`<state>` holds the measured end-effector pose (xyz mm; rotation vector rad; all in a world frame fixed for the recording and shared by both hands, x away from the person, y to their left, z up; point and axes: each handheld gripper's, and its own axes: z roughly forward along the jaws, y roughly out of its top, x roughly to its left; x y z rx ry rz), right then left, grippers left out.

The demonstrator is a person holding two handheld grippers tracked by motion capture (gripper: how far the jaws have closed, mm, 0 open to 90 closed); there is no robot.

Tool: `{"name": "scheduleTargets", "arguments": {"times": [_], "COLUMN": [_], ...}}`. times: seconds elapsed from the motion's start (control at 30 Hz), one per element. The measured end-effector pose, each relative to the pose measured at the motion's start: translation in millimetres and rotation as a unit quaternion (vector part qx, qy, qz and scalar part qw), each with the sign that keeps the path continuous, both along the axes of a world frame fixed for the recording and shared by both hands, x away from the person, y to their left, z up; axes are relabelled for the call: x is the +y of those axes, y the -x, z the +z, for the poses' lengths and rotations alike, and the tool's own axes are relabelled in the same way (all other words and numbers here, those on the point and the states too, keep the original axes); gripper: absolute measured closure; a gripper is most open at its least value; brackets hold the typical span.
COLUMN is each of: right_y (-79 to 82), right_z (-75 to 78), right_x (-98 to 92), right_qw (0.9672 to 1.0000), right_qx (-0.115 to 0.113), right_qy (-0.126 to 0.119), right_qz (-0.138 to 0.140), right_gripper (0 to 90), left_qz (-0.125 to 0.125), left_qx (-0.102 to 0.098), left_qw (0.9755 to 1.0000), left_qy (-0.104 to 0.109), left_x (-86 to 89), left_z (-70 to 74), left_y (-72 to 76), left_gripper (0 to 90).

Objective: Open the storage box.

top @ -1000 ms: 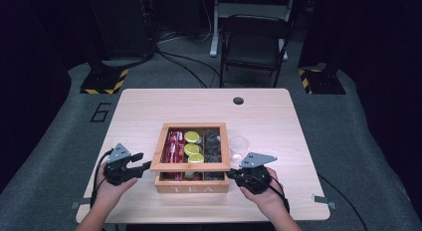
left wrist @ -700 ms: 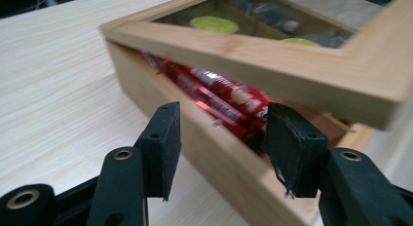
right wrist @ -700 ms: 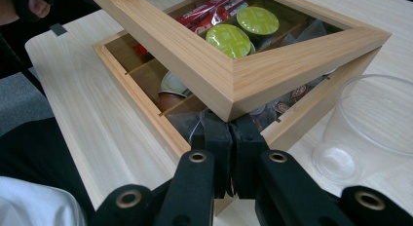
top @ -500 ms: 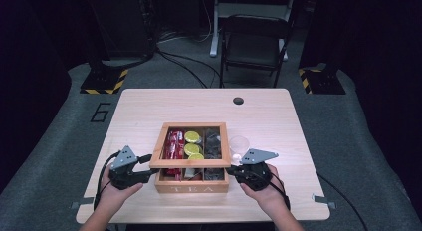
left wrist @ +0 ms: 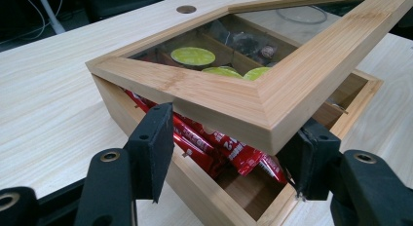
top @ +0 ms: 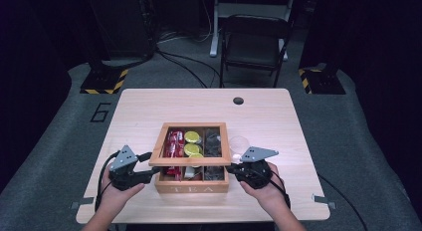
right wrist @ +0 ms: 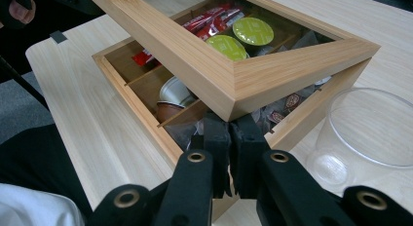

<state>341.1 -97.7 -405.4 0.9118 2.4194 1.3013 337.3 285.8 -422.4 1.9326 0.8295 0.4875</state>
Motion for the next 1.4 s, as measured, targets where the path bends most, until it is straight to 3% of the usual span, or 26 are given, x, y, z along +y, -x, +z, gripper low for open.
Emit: {"name": "scheduleTargets", "arguments": {"times": [0.27,0.5,0.63,0.73,1.4], "right_y": [0.1,-1.8,-1.8,-1.3,-9.5], "right_z": [-0.6,3.0,6.2,11.2,36.6], "right_x": [0.4,-3.8,-3.4,-1.8,4.5], "right_qw": [1.0000,0.9997,0.9993,0.9987,0.9963], "right_qx": [-0.006,-0.016,-0.030,-0.047,-0.081], "right_qy": [-0.003,-0.004,0.000,0.004,0.013], "right_qz": [-0.001,-0.017,-0.022,-0.019,-0.023], "right_gripper": [80.7,68.1,65.8,61.9,56.9], "left_qz": [0.001,0.004,0.006,0.011,0.010], "left_qx": [0.005,0.006,0.008,0.020,0.002], "left_qw": [1.0000,1.0000,1.0000,0.9997,0.9999], "left_qy": [-0.001,-0.002,-0.001,0.009,0.005], "left_x": [-0.6,-1.5,-1.5,-1.4,-3.2], "left_z": [3.1,7.2,10.3,14.8,41.3], "left_y": [0.1,-0.8,-1.9,-4.5,-13.8], "left_gripper": [41.2,41.5,41.7,41.8,41.3]}}
